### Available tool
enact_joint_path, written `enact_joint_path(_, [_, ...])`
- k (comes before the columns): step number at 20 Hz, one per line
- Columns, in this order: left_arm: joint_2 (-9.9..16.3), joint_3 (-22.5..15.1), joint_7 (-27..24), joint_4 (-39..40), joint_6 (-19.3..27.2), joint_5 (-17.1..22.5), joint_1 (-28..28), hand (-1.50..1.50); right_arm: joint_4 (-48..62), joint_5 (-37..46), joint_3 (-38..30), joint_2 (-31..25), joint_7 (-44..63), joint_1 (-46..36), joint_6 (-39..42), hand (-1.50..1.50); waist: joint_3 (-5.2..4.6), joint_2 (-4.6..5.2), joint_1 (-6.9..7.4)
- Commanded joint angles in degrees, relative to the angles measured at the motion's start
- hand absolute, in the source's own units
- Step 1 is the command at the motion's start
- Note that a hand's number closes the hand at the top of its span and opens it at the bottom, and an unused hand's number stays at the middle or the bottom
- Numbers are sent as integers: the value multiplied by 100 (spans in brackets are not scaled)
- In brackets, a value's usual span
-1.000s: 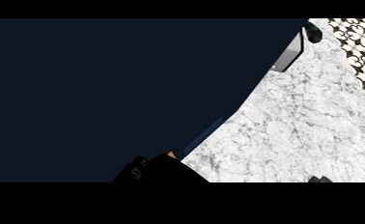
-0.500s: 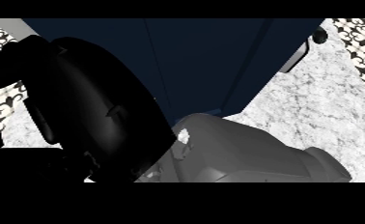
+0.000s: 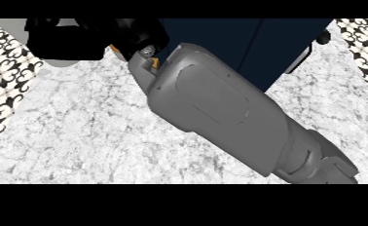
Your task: Pick up the wine, place it into the cabinet and close the cabinet
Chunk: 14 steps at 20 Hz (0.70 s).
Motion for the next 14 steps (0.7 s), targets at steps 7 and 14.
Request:
enact_joint_path(7, [19, 278, 244, 102, 144, 269, -218, 150, 1638, 93, -334, -258, -1056, 44, 278, 150, 5, 122, -85])
enact_joint_path(14, [-1, 332, 289, -33, 259, 310, -233, 150, 1683, 168, -226, -649, -1503, 648, 500, 150, 6, 164, -131])
